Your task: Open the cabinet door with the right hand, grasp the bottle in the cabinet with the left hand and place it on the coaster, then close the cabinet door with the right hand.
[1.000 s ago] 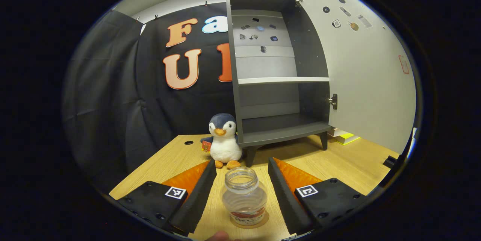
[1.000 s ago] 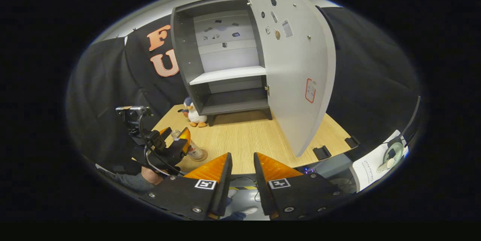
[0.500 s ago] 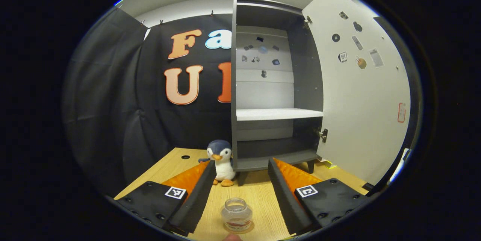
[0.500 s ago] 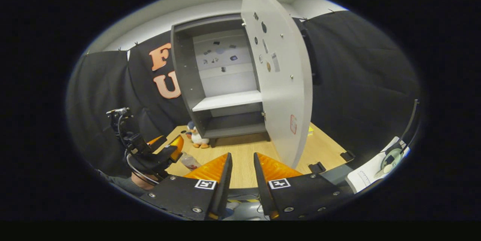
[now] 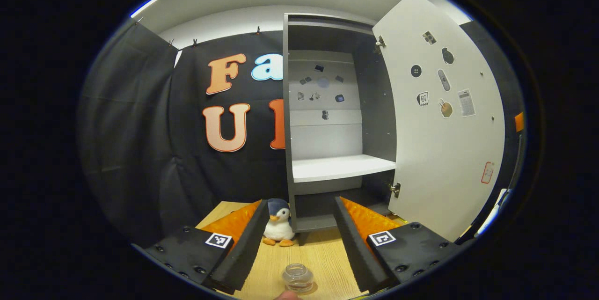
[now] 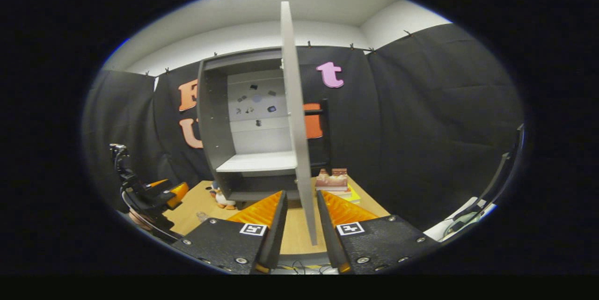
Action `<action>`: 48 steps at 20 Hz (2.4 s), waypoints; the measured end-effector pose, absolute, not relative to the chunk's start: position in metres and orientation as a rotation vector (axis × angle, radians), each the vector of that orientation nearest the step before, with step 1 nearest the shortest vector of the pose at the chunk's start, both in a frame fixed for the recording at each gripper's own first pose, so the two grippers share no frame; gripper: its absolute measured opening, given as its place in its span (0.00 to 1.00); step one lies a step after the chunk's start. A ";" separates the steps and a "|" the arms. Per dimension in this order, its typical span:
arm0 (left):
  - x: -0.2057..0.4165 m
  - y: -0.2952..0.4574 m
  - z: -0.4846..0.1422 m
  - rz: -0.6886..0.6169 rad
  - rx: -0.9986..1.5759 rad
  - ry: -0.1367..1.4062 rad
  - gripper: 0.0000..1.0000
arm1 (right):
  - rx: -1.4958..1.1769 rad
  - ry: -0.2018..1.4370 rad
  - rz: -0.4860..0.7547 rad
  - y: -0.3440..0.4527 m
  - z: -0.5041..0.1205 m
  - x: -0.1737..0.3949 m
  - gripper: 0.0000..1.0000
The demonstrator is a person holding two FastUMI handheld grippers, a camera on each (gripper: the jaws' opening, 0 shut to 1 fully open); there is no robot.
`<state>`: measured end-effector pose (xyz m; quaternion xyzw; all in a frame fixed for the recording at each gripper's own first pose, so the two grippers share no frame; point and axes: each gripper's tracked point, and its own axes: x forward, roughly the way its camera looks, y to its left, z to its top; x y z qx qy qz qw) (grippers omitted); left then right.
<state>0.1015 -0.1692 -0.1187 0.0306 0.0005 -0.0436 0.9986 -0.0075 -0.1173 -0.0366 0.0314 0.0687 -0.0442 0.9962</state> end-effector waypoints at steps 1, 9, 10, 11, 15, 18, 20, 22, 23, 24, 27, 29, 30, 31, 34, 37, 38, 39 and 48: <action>0.100 -0.165 -0.115 -0.077 0.058 0.000 0.90 | 0.076 0.138 -0.098 -0.130 -0.038 0.000 0.41; 0.098 -0.114 -0.117 0.033 0.033 0.060 0.92 | 0.120 0.095 -0.030 -0.147 -0.023 0.045 0.44; 0.099 -0.108 -0.118 0.046 0.027 0.067 0.91 | 0.113 0.110 -0.021 -0.144 -0.028 0.045 0.39; 0.099 -0.103 -0.119 0.058 0.022 0.072 0.91 | 0.097 0.107 -0.023 -0.143 -0.028 0.045 0.51; 0.091 -0.093 -0.128 0.081 0.023 0.092 0.91 | 0.025 0.097 -0.022 -0.127 -0.025 0.045 0.42; 0.097 -0.098 -0.128 0.070 0.032 0.097 0.91 | 0.045 0.104 0.031 -0.101 -0.027 0.048 0.42; 0.100 -0.103 -0.125 0.057 0.038 0.095 0.91 | 0.047 0.105 0.080 -0.080 -0.029 0.050 0.42; 0.104 -0.106 -0.123 0.045 0.045 0.091 0.91 | 0.047 0.109 0.129 -0.058 -0.030 0.057 0.42; 0.107 -0.107 -0.121 0.037 0.046 0.089 0.91 | 0.051 0.111 0.155 -0.047 -0.031 0.058 0.42; 0.107 -0.108 -0.122 0.030 0.049 0.088 0.91 | 0.052 0.113 0.180 -0.037 -0.032 0.061 0.42; 0.110 -0.099 -0.121 0.035 0.054 0.084 0.91 | 0.041 0.105 0.241 -0.009 -0.032 0.073 0.42; 0.116 -0.087 -0.121 0.048 0.049 0.086 0.90 | 0.051 0.102 0.290 0.010 -0.035 0.080 0.45; 0.120 -0.082 -0.122 0.054 0.040 0.090 0.90 | 0.060 0.097 0.310 0.021 -0.035 0.085 0.39; 0.123 -0.077 -0.120 0.058 0.027 0.087 0.91 | 0.066 0.090 0.325 0.030 -0.035 0.092 0.48; 0.132 -0.059 -0.114 0.080 0.018 0.080 0.91 | 0.061 0.070 0.352 0.052 -0.040 0.110 0.55; 0.143 -0.043 -0.108 0.093 0.015 0.073 0.91 | 0.055 0.057 0.378 0.097 -0.042 0.138 0.64; 0.147 -0.038 -0.107 0.096 0.015 0.069 0.91 | 0.053 0.054 0.381 0.109 -0.042 0.149 0.65; 0.151 -0.033 -0.105 0.099 0.016 0.066 0.91 | 0.047 0.053 0.384 0.120 -0.044 0.161 0.66; 0.191 -0.005 -0.100 0.101 -0.031 0.051 0.90 | 0.044 0.031 0.362 0.185 -0.052 0.257 0.76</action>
